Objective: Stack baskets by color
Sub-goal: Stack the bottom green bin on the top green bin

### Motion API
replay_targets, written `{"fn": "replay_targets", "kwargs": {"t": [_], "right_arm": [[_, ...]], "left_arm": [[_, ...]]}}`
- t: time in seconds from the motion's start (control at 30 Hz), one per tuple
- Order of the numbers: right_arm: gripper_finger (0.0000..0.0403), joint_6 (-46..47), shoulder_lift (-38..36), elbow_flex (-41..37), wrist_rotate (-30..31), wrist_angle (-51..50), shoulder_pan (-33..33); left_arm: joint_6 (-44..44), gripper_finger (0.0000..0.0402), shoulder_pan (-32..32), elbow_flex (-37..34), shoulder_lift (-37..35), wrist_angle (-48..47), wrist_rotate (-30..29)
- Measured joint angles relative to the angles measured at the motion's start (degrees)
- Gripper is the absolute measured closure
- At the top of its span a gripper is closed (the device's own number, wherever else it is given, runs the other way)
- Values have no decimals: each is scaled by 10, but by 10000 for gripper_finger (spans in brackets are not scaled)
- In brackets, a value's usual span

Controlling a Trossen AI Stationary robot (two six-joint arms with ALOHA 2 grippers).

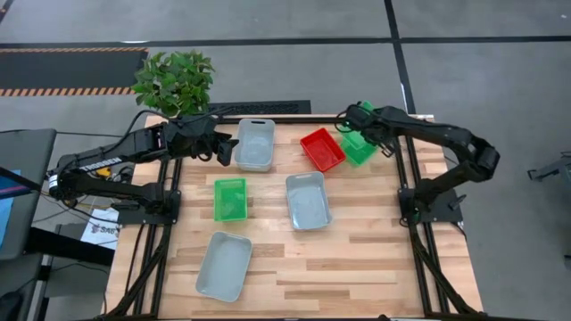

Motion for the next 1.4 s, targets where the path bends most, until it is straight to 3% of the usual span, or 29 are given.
{"fn": "replay_targets", "kwargs": {"t": [0.17,0.4,0.6,1.07,1.4], "right_arm": [[391,14,-53,-98,-54,74,-10],[384,-6,-109,-190,-74,207,-13],[384,-8,-110,-195,-91,203,-12],[350,112,-110,-195,-106,165,11],[286,98,-110,-195,-106,169,11]], "left_arm": [[0,246,0,0,0,0,0],[0,246,0,0,0,0,0],[0,246,0,0,0,0,0],[-11,246,0,0,0,4,0],[-9,246,0,0,0,10,-12]]}}
